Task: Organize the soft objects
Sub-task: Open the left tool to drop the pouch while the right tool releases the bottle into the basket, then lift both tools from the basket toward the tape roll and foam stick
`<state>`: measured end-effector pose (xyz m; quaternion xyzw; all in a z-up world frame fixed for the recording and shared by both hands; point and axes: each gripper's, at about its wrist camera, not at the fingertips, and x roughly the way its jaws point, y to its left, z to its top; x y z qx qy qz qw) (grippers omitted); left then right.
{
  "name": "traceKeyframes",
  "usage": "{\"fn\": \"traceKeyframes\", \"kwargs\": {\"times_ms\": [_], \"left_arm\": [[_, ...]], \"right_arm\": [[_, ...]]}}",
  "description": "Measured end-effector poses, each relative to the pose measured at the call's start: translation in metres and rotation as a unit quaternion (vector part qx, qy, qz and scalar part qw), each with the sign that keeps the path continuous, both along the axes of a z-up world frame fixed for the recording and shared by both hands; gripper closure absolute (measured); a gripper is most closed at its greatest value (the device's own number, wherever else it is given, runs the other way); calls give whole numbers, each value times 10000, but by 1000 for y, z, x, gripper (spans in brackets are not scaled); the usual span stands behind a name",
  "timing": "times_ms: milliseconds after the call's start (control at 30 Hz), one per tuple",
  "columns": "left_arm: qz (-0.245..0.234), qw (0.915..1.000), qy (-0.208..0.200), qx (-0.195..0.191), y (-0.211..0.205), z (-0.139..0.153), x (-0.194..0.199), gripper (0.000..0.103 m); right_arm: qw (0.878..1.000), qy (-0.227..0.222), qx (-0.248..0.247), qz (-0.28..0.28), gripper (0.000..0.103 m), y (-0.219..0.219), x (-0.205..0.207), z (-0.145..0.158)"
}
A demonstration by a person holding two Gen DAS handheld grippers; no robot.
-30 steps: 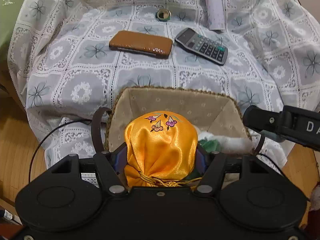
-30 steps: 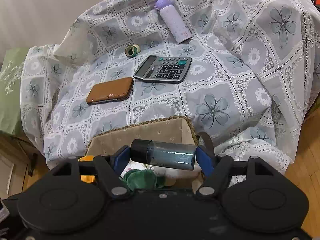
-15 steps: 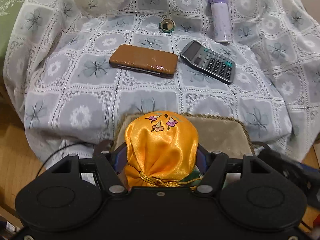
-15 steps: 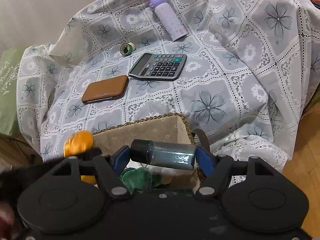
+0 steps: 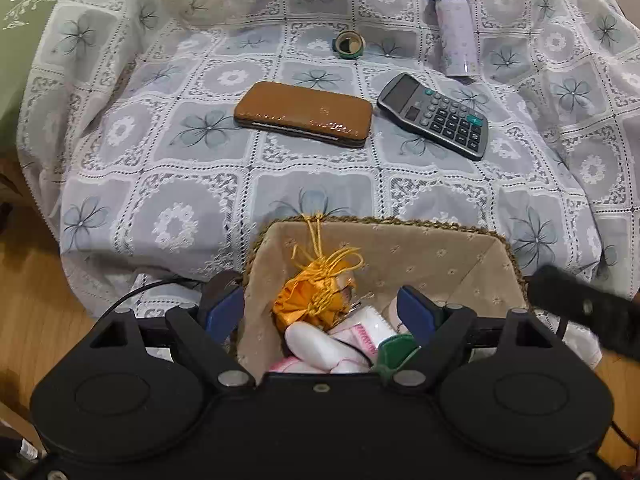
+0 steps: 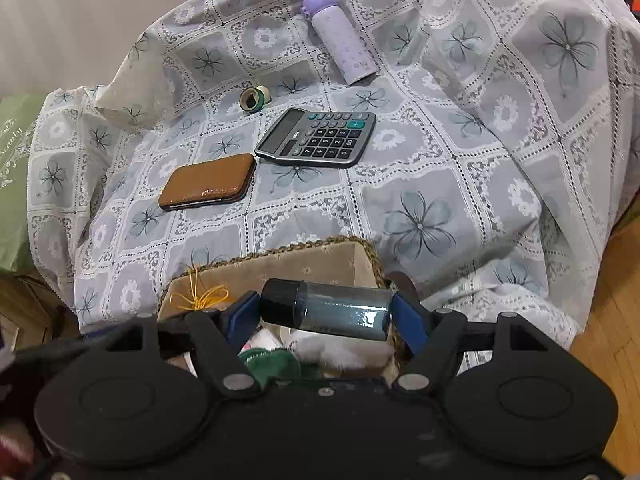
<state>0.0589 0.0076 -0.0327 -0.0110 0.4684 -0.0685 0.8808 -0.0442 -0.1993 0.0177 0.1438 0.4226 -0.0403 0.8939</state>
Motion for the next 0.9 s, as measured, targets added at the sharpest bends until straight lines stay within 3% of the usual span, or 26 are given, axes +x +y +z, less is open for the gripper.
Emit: {"fn": "traceKeyframes", "kwargs": {"times_ms": [367, 700, 900], "left_arm": [[198, 9995, -111, 230, 3, -3, -19, 23], [222, 9995, -106, 215, 4, -3, -23, 23], [243, 9993, -106, 255, 4, -3, -24, 23]], "right_arm": [[9999, -80, 122, 31, 30, 4, 28, -3], [9998, -18, 137, -138, 25, -3, 20, -6], [9998, 111, -123, -119, 25, 0, 15, -11]]}}
